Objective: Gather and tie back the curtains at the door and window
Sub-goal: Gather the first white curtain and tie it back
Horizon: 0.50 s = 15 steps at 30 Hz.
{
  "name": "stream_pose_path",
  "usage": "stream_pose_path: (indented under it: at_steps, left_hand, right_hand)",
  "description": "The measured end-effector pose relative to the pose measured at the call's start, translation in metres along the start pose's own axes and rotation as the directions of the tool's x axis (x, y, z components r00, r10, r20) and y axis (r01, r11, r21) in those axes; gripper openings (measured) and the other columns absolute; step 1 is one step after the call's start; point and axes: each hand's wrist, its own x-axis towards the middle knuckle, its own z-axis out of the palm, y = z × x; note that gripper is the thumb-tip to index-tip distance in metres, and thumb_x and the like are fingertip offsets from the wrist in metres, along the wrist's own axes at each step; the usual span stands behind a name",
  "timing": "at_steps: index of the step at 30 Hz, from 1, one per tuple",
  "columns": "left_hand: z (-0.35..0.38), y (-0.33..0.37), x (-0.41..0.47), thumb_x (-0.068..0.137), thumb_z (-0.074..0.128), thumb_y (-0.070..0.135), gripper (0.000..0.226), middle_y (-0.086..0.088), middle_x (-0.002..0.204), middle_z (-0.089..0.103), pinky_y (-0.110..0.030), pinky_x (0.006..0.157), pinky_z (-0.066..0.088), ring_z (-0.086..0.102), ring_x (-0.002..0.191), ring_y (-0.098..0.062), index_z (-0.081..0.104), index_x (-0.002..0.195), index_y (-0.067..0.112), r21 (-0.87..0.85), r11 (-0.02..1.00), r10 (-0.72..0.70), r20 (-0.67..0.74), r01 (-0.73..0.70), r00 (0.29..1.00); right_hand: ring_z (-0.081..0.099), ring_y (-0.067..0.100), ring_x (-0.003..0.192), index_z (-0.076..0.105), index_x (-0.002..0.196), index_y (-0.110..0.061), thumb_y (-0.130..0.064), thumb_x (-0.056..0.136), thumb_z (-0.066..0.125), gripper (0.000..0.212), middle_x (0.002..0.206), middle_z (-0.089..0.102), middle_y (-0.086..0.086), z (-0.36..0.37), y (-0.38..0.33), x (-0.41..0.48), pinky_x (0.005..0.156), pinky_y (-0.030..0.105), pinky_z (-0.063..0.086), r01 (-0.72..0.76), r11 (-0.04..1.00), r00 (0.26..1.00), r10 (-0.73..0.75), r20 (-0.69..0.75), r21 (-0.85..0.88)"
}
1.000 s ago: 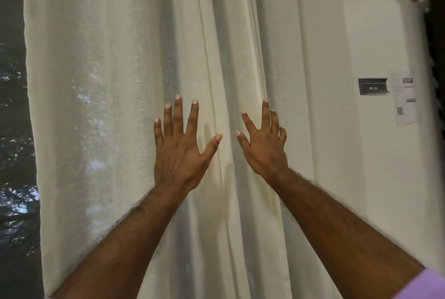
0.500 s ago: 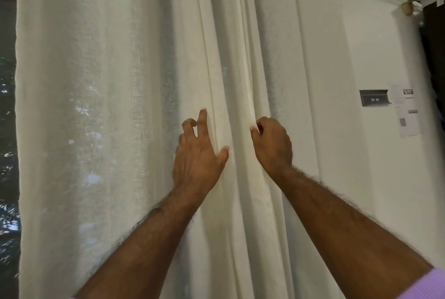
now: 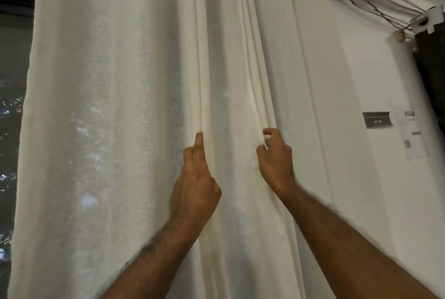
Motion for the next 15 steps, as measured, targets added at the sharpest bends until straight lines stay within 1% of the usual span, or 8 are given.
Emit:
stream_pose_path:
  at_steps: [1, 4, 6, 8, 10, 11, 13, 15]
  left_hand:
    - [-0.002, -0.001, 0.000, 0.088, 0.057, 0.005, 0.090, 0.005, 0.139, 0.038, -0.028, 0.070, 0.055, 0.052, 0.087, -0.008, 0.003, 0.154, 0.034, -0.030, 1.000, 0.004, 0.005, -0.004, 1.000]
    - [-0.011, -0.007, 0.004, 0.091, 0.057, 0.012, 0.083, 0.006, 0.139, 0.042, -0.023, 0.080, 0.049, 0.050, 0.096, -0.006, 0.008, 0.153, 0.036, -0.072, 0.997, 0.018, 0.014, -0.017, 1.000]
    - [-0.020, -0.010, 0.007, 0.092, 0.057, 0.017, 0.079, 0.004, 0.143, 0.042, -0.030, 0.094, 0.051, 0.054, 0.110, -0.013, 0.011, 0.154, 0.035, -0.058, 0.998, 0.011, 0.029, -0.009, 1.000]
    - [-0.035, -0.017, 0.009, 0.092, 0.055, 0.019, 0.077, 0.003, 0.147, 0.041, -0.038, 0.104, 0.046, 0.050, 0.124, -0.017, 0.012, 0.154, 0.033, -0.055, 0.998, 0.008, 0.036, -0.006, 0.999]
    - [-0.052, -0.025, 0.008, 0.092, 0.053, 0.017, 0.078, 0.003, 0.152, 0.037, -0.039, 0.107, 0.040, 0.046, 0.131, -0.019, 0.011, 0.155, 0.031, -0.044, 0.999, -0.002, 0.031, 0.003, 1.000]
    - [-0.061, -0.031, 0.007, 0.090, 0.052, 0.013, 0.080, 0.003, 0.155, 0.034, -0.039, 0.108, 0.039, 0.043, 0.134, -0.021, 0.010, 0.156, 0.030, -0.026, 1.000, -0.012, 0.031, 0.013, 0.999]
    - [-0.085, -0.044, 0.009, 0.083, 0.051, 0.002, 0.088, 0.002, 0.160, 0.028, -0.040, 0.108, 0.038, 0.041, 0.137, -0.025, 0.009, 0.156, 0.027, 0.049, 0.998, -0.029, 0.020, 0.028, 0.999]
    - [-0.114, -0.061, 0.013, 0.080, 0.052, -0.003, 0.090, -0.003, 0.160, 0.029, -0.041, 0.109, 0.037, 0.041, 0.138, -0.029, 0.012, 0.157, 0.022, 0.113, 0.993, -0.035, -0.003, 0.035, 0.999]
  right_hand:
    - [0.065, 0.013, 0.084, 0.052, 0.133, -0.015, -0.015, 0.099, 0.053, 0.034, 0.113, 0.069, 0.005, 0.000, -0.002, 0.004, 0.072, 0.019, 0.049, -0.019, 1.000, 0.998, 0.019, 0.056, 0.001]
    - [0.068, 0.019, 0.103, 0.052, 0.138, -0.018, -0.033, 0.101, 0.054, 0.039, 0.121, 0.070, 0.006, 0.004, -0.011, 0.010, 0.085, 0.023, 0.048, 0.017, 0.999, 0.986, -0.009, 0.167, -0.046]
    - [0.066, 0.016, 0.103, 0.052, 0.138, -0.021, -0.037, 0.101, 0.054, 0.040, 0.122, 0.069, 0.004, 0.010, -0.021, 0.008, 0.084, 0.022, 0.045, 0.011, 0.999, 0.986, -0.003, 0.166, -0.048]
    - [0.064, 0.016, 0.108, 0.051, 0.139, -0.020, -0.030, 0.103, 0.052, 0.038, 0.127, 0.067, 0.004, 0.026, -0.035, -0.001, 0.087, 0.022, 0.046, 0.016, 0.999, 0.985, -0.008, 0.174, -0.044]
    - [0.063, 0.024, 0.118, 0.050, 0.142, -0.016, -0.020, 0.104, 0.048, 0.038, 0.133, 0.065, 0.009, 0.049, -0.054, -0.015, 0.098, 0.029, 0.049, 0.039, 0.999, 0.973, -0.032, 0.230, -0.028]
    - [0.063, 0.028, 0.118, 0.050, 0.142, -0.015, -0.017, 0.104, 0.046, 0.039, 0.132, 0.065, 0.013, 0.064, -0.068, -0.023, 0.101, 0.034, 0.049, 0.057, 0.998, 0.963, -0.052, 0.265, -0.010]
    - [0.065, 0.036, 0.110, 0.049, 0.141, -0.017, -0.016, 0.104, 0.044, 0.037, 0.123, 0.067, 0.021, 0.096, -0.104, -0.039, 0.095, 0.040, 0.051, 0.075, 0.996, 0.948, -0.085, 0.305, 0.045]
    - [0.066, 0.041, 0.101, 0.047, 0.138, -0.019, -0.019, 0.105, 0.041, 0.033, 0.112, 0.067, 0.027, 0.128, -0.147, -0.057, 0.086, 0.045, 0.054, 0.055, 0.991, 0.941, -0.092, 0.325, 0.121]
